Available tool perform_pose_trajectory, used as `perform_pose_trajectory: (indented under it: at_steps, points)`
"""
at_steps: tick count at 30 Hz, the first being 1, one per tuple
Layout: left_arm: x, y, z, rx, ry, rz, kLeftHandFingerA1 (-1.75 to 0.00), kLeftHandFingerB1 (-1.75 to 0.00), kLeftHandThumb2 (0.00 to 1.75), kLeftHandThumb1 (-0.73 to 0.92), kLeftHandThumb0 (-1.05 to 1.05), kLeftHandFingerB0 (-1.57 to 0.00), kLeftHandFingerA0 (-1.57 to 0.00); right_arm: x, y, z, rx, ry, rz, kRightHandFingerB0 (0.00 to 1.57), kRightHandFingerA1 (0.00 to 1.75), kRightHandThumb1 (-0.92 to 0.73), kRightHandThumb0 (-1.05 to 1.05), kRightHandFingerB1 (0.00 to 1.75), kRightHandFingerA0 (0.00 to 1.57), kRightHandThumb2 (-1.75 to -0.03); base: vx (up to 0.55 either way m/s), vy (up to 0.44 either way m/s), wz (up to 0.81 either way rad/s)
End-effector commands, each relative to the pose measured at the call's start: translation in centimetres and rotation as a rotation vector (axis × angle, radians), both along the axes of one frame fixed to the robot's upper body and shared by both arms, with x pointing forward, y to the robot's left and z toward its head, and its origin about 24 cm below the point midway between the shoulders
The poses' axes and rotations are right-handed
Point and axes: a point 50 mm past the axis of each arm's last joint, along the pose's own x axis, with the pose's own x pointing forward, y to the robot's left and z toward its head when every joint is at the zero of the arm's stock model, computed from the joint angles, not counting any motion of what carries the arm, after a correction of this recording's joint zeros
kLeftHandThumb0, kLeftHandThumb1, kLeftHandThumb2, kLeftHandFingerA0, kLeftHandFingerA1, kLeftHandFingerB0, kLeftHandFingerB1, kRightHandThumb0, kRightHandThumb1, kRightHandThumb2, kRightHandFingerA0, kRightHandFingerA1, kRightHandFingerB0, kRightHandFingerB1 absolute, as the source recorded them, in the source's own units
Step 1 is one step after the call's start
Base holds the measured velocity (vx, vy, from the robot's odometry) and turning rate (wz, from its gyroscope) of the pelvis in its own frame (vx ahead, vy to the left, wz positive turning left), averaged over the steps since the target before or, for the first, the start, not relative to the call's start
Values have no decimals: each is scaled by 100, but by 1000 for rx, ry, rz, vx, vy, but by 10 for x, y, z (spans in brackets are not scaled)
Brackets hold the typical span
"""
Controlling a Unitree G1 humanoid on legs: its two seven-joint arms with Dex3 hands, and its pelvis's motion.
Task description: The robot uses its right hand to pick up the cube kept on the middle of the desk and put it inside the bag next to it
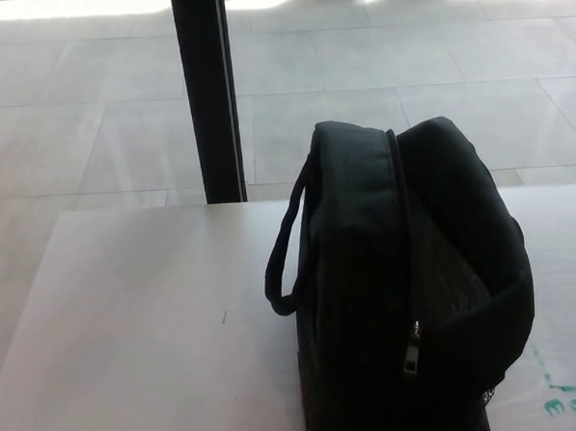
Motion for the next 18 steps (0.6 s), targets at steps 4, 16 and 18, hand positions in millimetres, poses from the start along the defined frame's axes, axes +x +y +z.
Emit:
perform_pose_trajectory:
  at_steps: [4,16,18]
  points:
    - [-4,5,3,6,-4,15,-55,-52,86,47,-69,-28,-22,7,-1,41,212,-141,47,78,171,-55,-13,155,83,-109,0,0,0]
    - [-7,4,4,16,0,7,-56,-52,87,48,-72,-27,-24,-6,67,72,216,-156,325,77,171,-52,-19,155,91,-114,0,0,0]
    - [-8,5,3,6,1,25,-57,-51,85,48,-71,-27,-25,-11,80,69,201,-149,367,68,175,-53,-12,156,90,-113,0,0,0]
